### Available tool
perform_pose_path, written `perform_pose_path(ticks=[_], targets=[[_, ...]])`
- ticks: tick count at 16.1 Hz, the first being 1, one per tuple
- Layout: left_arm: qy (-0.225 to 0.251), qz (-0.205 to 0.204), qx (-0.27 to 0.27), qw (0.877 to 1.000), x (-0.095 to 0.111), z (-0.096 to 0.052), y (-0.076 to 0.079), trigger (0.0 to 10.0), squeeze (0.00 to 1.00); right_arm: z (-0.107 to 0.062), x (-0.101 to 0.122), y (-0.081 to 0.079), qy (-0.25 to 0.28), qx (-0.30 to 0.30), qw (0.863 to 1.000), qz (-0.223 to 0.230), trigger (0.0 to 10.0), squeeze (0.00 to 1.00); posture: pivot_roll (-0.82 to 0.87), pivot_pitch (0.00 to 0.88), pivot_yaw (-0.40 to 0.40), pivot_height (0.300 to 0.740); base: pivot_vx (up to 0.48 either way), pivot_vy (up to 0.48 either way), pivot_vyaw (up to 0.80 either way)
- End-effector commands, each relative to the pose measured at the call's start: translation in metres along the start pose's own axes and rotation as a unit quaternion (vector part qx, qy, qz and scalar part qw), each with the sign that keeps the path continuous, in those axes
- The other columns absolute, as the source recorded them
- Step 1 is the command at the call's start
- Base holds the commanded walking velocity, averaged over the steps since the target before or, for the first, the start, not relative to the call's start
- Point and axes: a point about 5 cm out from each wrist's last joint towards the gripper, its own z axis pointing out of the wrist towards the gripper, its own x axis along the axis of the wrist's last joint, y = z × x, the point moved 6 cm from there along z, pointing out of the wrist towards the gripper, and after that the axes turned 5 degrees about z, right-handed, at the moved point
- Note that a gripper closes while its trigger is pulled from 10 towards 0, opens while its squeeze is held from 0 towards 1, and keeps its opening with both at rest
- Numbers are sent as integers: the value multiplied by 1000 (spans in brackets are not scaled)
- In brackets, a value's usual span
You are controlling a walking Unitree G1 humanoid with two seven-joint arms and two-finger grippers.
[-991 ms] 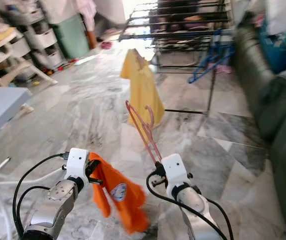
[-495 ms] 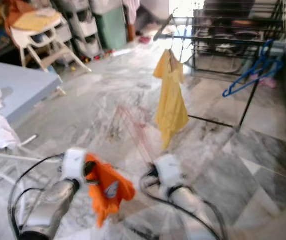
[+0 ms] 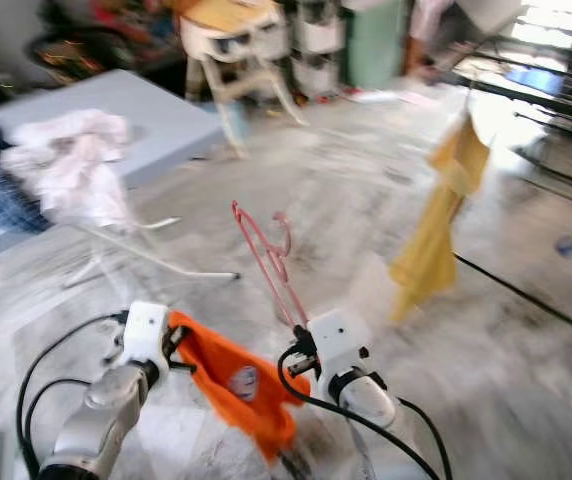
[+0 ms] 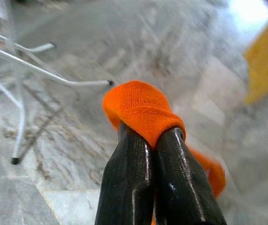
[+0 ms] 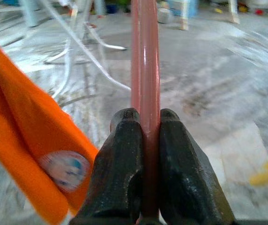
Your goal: Hang hanger
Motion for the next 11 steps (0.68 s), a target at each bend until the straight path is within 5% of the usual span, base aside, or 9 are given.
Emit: perform_pose_path(ticks=[1, 6, 11], targets=[[9, 0, 1, 1000, 5, 0, 1, 10000, 0, -1, 3, 3, 4, -3, 1000, 1, 10000, 0, -98, 3, 121, 740, 0, -277, 794], [9, 0, 1, 1000, 4, 0, 1, 10000, 0, -1, 3, 2, 4, -1, 1000, 1, 10000, 0, -98, 3, 121, 740, 0, -277, 794], [17, -39, 9, 999, 7, 3, 3, 10000, 0, -2, 6, -9, 13, 32, 999, 14, 10000, 0, -103, 0, 109, 740, 0, 0, 0]])
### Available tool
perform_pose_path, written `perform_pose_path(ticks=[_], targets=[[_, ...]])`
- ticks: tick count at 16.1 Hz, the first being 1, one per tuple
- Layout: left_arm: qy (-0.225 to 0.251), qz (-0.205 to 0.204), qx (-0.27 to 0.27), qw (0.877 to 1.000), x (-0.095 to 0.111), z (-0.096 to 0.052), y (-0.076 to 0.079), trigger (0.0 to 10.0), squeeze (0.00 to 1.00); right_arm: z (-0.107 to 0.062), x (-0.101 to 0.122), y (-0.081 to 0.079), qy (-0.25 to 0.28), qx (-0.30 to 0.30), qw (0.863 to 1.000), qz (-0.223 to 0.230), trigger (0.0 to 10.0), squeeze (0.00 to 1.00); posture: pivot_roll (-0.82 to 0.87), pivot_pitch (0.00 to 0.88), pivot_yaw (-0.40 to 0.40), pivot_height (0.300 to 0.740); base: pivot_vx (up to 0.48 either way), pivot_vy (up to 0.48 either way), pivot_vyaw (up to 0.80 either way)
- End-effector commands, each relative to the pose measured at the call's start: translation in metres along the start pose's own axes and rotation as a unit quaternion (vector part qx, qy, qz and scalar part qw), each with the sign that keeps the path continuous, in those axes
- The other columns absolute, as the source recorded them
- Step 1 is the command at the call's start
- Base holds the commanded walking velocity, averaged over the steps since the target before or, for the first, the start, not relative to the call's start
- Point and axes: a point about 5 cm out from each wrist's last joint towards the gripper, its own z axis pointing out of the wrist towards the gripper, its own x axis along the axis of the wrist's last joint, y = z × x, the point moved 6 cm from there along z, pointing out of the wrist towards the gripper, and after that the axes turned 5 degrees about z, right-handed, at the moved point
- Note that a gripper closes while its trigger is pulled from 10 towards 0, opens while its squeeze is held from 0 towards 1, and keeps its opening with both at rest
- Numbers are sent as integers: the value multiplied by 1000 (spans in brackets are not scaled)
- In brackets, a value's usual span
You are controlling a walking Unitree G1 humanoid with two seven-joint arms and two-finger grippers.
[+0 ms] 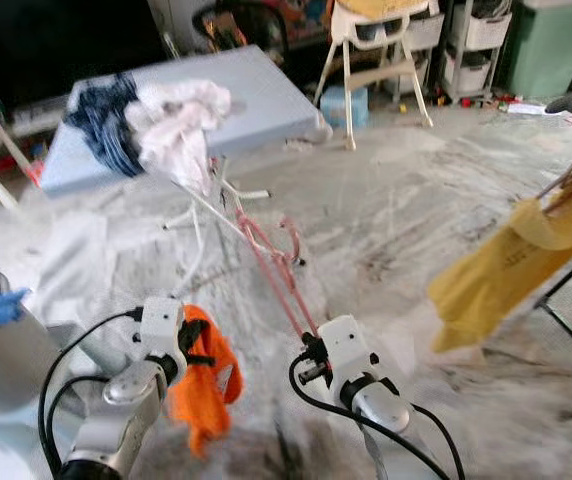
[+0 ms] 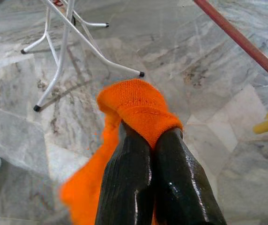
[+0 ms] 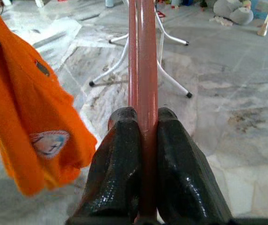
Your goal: Hang hanger
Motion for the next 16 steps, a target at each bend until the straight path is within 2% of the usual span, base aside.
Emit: perform_pose_path(ticks=[1, 5, 10, 11, 16], targets=[[8, -4, 12, 1000, 5, 0, -11, 10000, 0, 4, 14, -9, 24, 15, 1000, 6, 10000, 0, -103, 0, 108, 740, 0, 0, 0], [4, -7, 10, 1000, 4, 0, -10, 10000, 0, 4, 13, -7, 22, 11, 1000, 15, 10000, 0, -102, 0, 112, 740, 0, 65, -255], [6, -5, 7, 1000, 4, 1, -9, 10000, 0, 5, 12, -6, 18, 3, 1000, 19, 10000, 0, -102, 0, 115, 740, 0, 51, 0], [4, -5, 7, 1000, 4, 1, -9, 10000, 0, 5, 12, -6, 18, 3, 1000, 19, 10000, 0, -102, 0, 115, 740, 0, 334, -800], [0, -7, 7, 1000, 3, 0, -11, 10000, 0, 6, 13, -3, 19, -6, 1000, 20, 10000, 0, -96, 2, 115, 740, 0, 436, 0]])
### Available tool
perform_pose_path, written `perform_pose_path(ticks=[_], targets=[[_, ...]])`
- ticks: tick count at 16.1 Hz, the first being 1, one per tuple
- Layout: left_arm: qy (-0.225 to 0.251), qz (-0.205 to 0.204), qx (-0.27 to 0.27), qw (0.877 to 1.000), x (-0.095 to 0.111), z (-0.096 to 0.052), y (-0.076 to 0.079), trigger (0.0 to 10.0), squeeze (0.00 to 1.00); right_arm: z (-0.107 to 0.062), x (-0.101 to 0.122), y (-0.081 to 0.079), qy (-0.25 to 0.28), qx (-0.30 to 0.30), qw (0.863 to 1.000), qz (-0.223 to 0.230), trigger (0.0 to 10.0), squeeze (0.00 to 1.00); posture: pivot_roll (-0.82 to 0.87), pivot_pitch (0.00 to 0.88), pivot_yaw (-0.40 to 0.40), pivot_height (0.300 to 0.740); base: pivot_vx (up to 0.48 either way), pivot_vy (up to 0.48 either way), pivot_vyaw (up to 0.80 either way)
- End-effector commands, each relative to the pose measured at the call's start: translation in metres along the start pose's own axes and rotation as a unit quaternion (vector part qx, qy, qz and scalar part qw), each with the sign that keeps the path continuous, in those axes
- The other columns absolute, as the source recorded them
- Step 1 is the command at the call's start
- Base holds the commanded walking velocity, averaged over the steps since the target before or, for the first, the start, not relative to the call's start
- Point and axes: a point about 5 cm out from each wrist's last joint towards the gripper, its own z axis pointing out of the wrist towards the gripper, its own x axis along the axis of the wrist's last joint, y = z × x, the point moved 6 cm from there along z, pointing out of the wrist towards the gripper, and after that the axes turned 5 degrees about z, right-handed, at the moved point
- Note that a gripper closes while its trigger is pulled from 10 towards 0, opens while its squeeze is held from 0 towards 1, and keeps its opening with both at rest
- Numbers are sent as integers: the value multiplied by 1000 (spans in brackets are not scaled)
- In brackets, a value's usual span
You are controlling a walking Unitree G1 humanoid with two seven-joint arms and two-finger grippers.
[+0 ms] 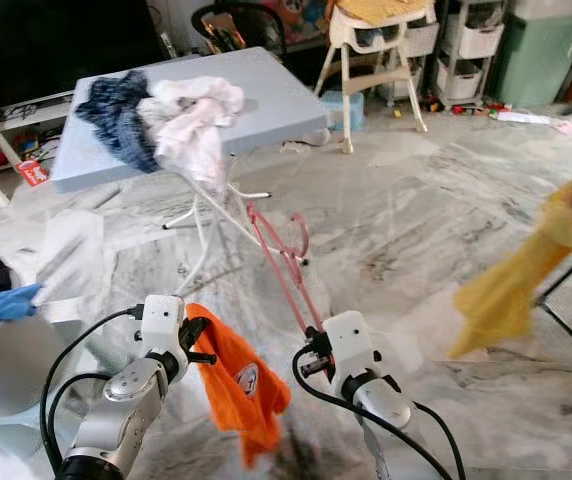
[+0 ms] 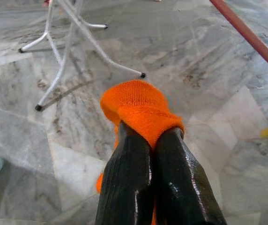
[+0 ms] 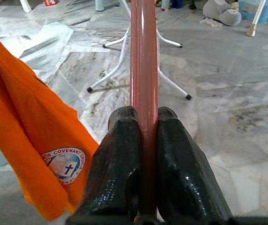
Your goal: Hang hanger
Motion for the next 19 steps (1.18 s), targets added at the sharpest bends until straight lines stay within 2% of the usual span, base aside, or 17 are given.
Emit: perform_pose_path(ticks=[1, 8, 10, 13, 15, 16, 18, 19], targets=[[1, 2, 17, 1000, 2, -1, -13, 10000, 0, 4, 8, -9, 11, 13, 1000, 1, 10000, 0, -96, 2, 115, 740, 0, 465, 0], [5, 10, 9, 1000, 5, -2, -16, 10000, 0, 11, 20, 4, 30, -30, 999, 4, 10000, 0, -87, 0, 115, 740, 0, 466, 0], [10, 14, 7, 1000, 8, -2, -18, 10000, 0, 11, 20, 7, 30, -36, 999, 1, 10000, 0, -86, 0, 114, 740, 0, 0, 0], [52, 36, -29, 998, 27, -4, -21, 10000, 0, 12, 23, 13, 32, -46, 998, -7, 10000, 0, -82, 4, 107, 740, 0, 0, 0], [70, 78, -54, 993, 42, -6, -27, 10000, 0, 11, 22, 16, 31, -49, 998, -8, 10000, 0, -75, 17, 101, 740, 0, 0, 0], [85, 100, -85, 988, 54, -9, -28, 10000, 0, 10, 22, 17, 29, -49, 998, -9, 10000, 0, -64, 31, 95, 740, 0, 0, 0], [104, 163, -144, 971, 71, -18, -26, 10000, 0, 9, 20, 17, 23, -43, 999, -10, 10000, 0, -47, 54, 94, 740, 0, 0, 0], [109, 203, -142, 963, 76, -18, -34, 10000, 0, 8, 19, 19, 19, -37, 999, -23, 10000, 0, -38, 63, 95, 740, 0, 0, 0]])
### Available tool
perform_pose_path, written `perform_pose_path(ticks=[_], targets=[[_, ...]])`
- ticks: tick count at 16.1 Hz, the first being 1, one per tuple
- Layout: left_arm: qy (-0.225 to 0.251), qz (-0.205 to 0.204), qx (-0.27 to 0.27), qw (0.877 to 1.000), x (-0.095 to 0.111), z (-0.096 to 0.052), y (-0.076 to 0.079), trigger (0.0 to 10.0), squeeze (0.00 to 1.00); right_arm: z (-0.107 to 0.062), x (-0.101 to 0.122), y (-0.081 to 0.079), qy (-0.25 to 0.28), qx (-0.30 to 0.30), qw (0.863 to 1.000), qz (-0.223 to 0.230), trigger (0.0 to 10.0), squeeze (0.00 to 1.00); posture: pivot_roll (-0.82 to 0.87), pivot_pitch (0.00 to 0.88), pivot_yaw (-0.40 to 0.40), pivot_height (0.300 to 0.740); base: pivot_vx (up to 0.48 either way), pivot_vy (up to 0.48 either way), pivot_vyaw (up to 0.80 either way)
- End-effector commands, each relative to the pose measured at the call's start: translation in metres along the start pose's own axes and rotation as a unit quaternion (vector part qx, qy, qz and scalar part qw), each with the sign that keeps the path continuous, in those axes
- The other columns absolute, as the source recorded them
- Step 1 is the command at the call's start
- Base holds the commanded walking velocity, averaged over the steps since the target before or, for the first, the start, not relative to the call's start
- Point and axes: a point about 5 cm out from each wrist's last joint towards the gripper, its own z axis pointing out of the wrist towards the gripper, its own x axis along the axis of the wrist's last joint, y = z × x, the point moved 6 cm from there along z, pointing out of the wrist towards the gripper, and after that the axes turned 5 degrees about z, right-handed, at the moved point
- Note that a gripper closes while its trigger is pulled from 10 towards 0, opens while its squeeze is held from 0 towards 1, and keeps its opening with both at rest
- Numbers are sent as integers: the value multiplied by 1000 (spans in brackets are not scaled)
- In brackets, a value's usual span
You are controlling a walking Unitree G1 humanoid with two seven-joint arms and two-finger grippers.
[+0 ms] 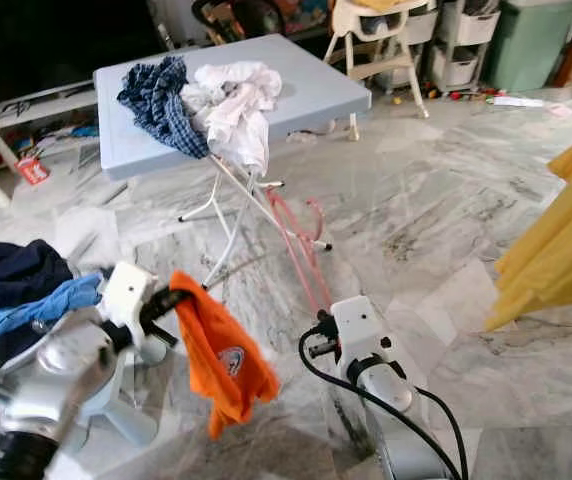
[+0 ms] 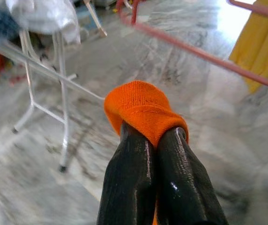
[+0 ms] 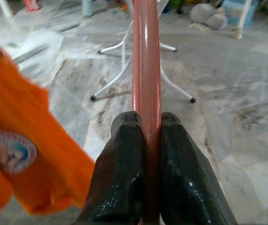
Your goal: Hang hanger
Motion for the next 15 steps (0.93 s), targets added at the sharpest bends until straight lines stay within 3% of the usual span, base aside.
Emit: perform_pose_path(ticks=[1, 3, 6, 7, 9, 10, 11, 12, 13, 15], targets=[[6, 32, 2, 999, 7, -1, -11, 10000, 0, 1, 2, -1, -1, 9, 1000, -1, 10000, 0, -32, 72, 96, 740, 0, 0, 0], [-10, 86, 34, 996, 10, -3, -43, 10000, 0, -4, 8, 19, 0, 19, 1000, -7, 10000, 0, -16, 93, 101, 740, 0, 0, 0], [-25, 141, 68, 987, 24, -1, -77, 10000, 0, -15, 26, 54, 6, 38, 999, -23, 10000, 0, -16, 111, 117, 740, 0, 0, 0], [-63, 151, 119, 979, 25, 2, -106, 10000, 0, -24, 41, 62, 11, 81, 996, -30, 10000, 0, -22, 115, 125, 740, 0, 0, 0], [-80, 145, 157, 974, 26, 2, -123, 10000, 0, -33, 44, 51, 4, 134, 990, -37, 10000, 0, -27, 118, 134, 740, 0, 0, 0], [-59, 127, 165, 976, 41, 9, -127, 10000, 0, -43, 41, 33, -14, 198, 980, -24, 10000, 0, -31, 120, 137, 740, 0, 0, 0], [-53, 124, 174, 975, 47, 12, -129, 10000, 0, -49, 38, 24, -24, 225, 974, -20, 10000, 0, -32, 122, 139, 740, 0, 0, 0], [-44, 118, 185, 975, 56, 19, -129, 10000, 0, -63, 31, 5, -46, 279, 959, -18, 10000, 0, -32, 125, 144, 740, 0, 0, 0], [-37, 112, 184, 976, 59, 21, -127, 10000, 0, -67, 28, 0, -53, 292, 955, -15, 10000, 0, -33, 128, 146, 740, 0, 0, 0], [-1, 77, 145, 986, 72, 39, -107, 10000, 0, -80, 16, -16, -81, 332, 940, -22, 10000, 0, -31, 135, 152, 740, 0, 0, 0]])
